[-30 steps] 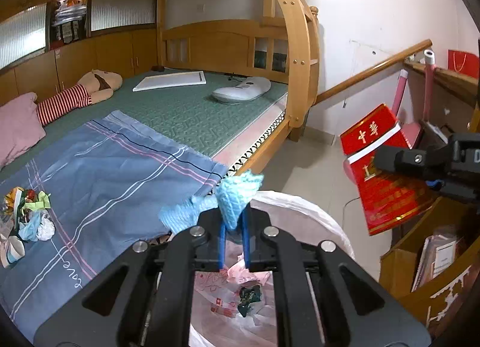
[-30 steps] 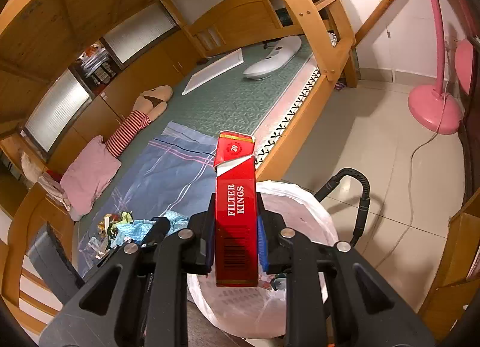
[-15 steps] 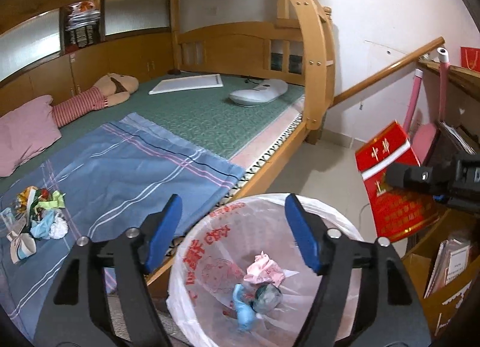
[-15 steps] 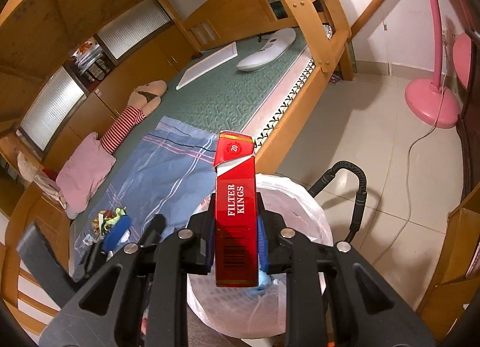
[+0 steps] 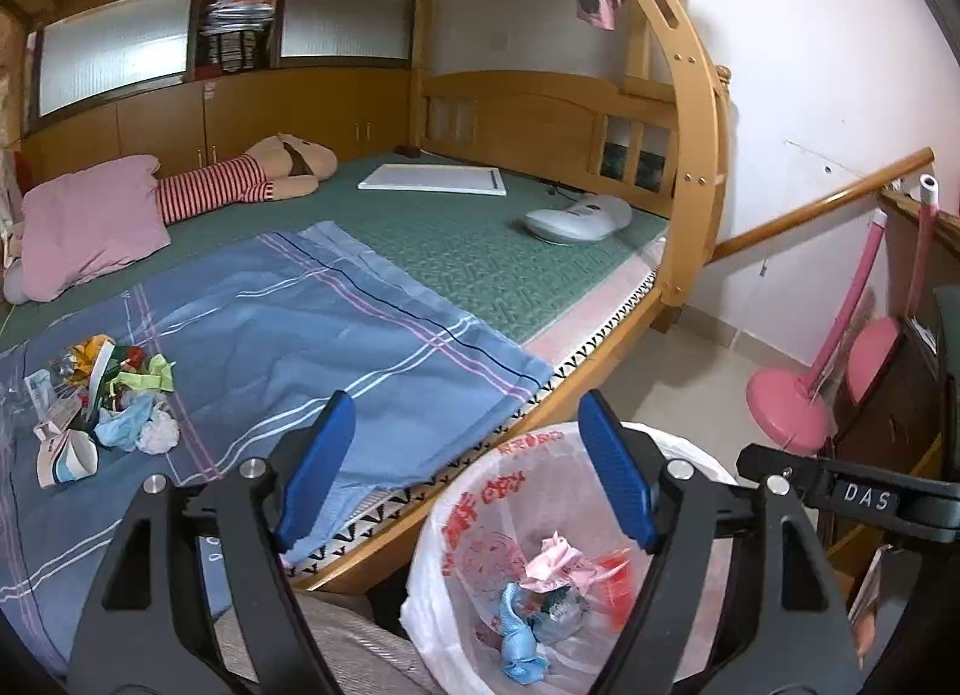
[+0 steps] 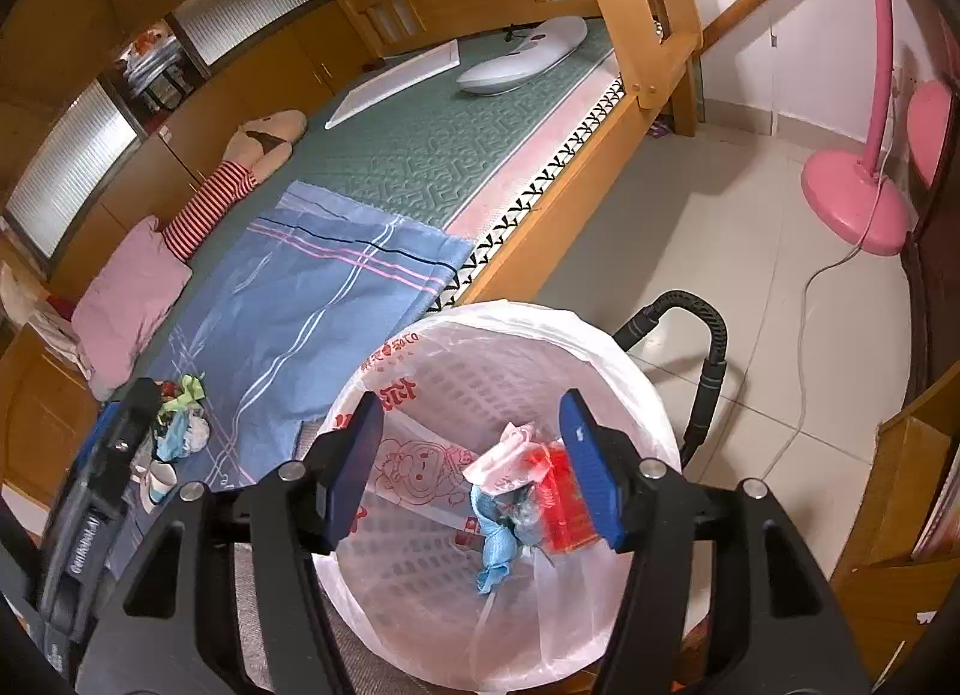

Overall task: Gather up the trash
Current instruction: 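Carry the box and cloth to the white trash bag and release both, then grasp the blue face mask with the right tool while the left tool grasps a white plastic bag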

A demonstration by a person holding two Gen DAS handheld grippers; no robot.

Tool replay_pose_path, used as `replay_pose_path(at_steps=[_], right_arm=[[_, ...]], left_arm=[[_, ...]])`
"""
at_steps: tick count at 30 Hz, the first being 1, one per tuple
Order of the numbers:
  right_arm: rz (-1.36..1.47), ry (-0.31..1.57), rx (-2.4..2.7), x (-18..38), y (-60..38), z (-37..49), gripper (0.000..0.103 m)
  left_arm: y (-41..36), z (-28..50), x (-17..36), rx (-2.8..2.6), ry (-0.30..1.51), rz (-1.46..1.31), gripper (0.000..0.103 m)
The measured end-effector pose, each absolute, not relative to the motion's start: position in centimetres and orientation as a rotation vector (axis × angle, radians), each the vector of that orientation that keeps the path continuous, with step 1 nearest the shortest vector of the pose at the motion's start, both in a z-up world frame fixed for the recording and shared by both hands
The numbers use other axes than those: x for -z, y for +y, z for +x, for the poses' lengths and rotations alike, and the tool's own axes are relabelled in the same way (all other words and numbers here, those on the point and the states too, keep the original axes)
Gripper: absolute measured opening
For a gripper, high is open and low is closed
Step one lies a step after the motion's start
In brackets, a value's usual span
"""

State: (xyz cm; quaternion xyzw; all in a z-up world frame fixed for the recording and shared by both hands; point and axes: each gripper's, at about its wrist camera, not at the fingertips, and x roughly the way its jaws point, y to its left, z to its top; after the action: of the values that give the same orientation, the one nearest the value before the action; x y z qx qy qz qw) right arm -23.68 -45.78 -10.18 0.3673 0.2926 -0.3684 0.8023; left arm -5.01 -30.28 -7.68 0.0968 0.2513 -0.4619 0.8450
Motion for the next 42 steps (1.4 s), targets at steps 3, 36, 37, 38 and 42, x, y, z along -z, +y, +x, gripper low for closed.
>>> replay_pose_path(at_steps=[3,36,37,38,42], right_arm=[[0.764,0.647,0.785,10.2,-45.4,-22.9,0.060],[0.698,1.085,0.099,18.3,-32.6,20.9,0.076],[0.711,1.106,0.103,18.9,-32.5,22.1,0.076],[0.722,1.128,0.111,19.4,-32.4,23.1,0.076],[0.757,1.174,0.144,21.0,-31.7,25.5,0.076]], left_arm=[[-29.6,-4.3,7.6,0.963,0.531,0.193,0.077],[5.3,21.9,14.3,0.241,0.618,-0.097,0.090],[5.6,21.8,14.4,0.236,0.614,-0.100,0.090],[5.9,21.9,14.4,0.230,0.613,-0.108,0.090],[7.1,22.3,14.8,0.231,0.630,-0.156,0.090]])
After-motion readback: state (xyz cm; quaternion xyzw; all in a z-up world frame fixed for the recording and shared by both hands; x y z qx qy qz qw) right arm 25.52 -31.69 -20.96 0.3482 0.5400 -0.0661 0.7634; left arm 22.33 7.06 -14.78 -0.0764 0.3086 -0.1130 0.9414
